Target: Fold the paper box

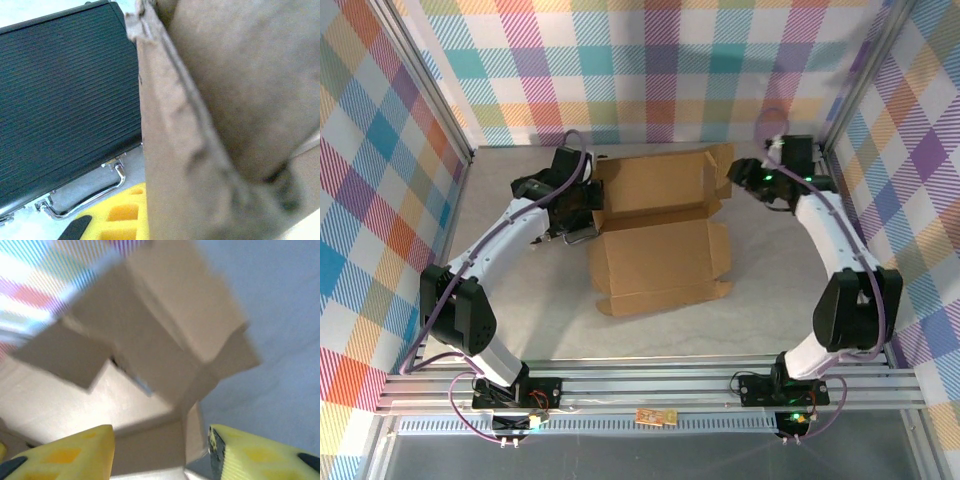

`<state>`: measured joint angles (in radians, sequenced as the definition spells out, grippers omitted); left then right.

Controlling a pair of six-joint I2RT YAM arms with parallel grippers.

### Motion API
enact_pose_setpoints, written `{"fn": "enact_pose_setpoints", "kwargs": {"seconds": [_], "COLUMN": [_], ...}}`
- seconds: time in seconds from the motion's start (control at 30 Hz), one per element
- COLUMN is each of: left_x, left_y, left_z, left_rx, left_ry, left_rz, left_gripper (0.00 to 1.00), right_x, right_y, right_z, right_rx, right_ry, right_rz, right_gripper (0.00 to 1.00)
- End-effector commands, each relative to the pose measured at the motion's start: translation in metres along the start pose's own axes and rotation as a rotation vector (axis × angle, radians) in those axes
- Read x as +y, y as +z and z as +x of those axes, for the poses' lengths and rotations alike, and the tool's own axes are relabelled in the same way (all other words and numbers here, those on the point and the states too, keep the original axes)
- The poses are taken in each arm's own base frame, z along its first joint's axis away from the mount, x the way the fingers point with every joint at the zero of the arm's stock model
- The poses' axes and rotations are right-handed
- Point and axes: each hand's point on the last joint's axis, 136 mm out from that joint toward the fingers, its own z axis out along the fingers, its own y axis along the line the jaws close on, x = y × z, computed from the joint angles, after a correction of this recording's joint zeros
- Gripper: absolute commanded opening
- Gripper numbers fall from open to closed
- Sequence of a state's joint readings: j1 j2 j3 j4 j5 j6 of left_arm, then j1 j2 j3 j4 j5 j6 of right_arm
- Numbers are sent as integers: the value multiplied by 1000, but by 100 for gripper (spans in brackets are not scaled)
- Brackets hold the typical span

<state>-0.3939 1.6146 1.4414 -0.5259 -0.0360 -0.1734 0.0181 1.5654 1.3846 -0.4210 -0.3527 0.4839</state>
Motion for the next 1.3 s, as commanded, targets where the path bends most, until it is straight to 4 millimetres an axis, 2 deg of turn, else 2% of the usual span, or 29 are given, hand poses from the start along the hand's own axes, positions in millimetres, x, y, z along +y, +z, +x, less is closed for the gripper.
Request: {"fn": "enact_pose_setpoints", "kwargs": {"seconds": [0.0,0.17,0.37,0.5,0.63,0.73,0.83,0.87,1.0,1.1,1.2,1.27], "left_x": [-5,-1,-5,-5,-3,0,2,3,6,7,6,6], "left_y": [-24,-25,-24,-22,-21,-18,-15,-13,-5,2,12,17], "left_z": [-24,-27,-26,-22,-17,-15,-16,-15,-15,-14,-8,-6], "left_rx": [-55,-34,-9,9,28,37,42,44,44,32,32,25], "left_ry": [8,-8,-11,-5,0,-10,-32,-43,-118,-199,-259,-299], "left_rz": [71,114,172,175,174,165,156,153,134,138,153,159], "left_gripper": [0,0,0,0,0,0,0,0,0,0,0,0], "right_x": [3,-6,0,-17,-7,6,14,15,13,15,29,46], "right_y": [-7,16,31,45,50,53,55,55,48,31,7,-4], "right_z": [-18,-6,-7,-10,-10,-5,3,6,3,-7,-21,-26], "right_rx": [-9,125,126,128,128,155,190,193,152,47,-55,-83], "right_ry": [-152,-273,-352,-357,-360,-341,-338,-342,-356,-416,-467,-506], "right_rz": [-112,-155,-235,-184,-266,-354,-365,-346,-177,50,239,302], "right_gripper": [62,64,69,69,69,66,53,46,2,0,0,0]}}
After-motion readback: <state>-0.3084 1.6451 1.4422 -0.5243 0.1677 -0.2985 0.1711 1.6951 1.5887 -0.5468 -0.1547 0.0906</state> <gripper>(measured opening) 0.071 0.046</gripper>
